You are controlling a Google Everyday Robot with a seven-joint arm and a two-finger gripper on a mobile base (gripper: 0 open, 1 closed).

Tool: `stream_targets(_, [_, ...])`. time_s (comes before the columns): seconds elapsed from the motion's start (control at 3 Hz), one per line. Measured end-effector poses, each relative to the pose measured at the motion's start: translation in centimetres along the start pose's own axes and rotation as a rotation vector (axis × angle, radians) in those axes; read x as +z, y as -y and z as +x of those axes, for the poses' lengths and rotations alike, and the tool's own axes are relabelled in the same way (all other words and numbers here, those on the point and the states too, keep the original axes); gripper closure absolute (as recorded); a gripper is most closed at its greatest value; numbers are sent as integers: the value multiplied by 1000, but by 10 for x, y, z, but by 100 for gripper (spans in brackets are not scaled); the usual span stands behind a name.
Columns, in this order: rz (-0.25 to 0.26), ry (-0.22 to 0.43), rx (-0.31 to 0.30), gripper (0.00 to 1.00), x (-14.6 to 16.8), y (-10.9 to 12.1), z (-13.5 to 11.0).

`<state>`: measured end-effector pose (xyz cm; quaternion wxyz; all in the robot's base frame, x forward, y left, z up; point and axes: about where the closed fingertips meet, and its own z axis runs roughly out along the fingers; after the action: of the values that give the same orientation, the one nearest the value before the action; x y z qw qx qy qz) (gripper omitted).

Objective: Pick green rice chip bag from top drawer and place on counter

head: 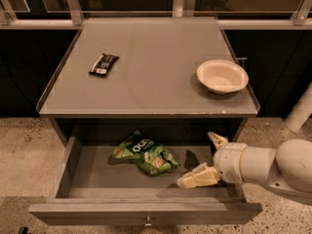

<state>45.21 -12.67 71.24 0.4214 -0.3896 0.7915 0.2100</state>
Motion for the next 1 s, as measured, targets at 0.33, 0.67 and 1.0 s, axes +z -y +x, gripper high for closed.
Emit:
stream_targets(0.33, [3,32,22,0,26,3,-2])
stream_targets(0.67, [6,32,24,0,27,4,-1])
stream_targets(1.0, [60,26,65,0,25,8,6])
